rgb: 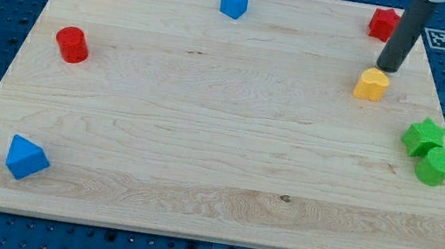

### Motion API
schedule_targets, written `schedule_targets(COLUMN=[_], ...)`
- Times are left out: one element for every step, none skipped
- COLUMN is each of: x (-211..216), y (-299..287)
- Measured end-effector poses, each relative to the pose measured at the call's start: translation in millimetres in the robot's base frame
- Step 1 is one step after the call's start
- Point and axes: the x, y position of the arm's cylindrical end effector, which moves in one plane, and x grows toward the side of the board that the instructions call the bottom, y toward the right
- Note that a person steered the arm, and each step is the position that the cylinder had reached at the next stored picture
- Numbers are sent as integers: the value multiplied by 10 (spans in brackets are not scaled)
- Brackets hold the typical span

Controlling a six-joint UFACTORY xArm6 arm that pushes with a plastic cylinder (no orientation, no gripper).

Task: Push the yellow heart towards the center of the board

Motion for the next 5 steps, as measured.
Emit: schedule_targets(x=[392,590,648,545,525], y=[-75,-428,-702,-628,-623])
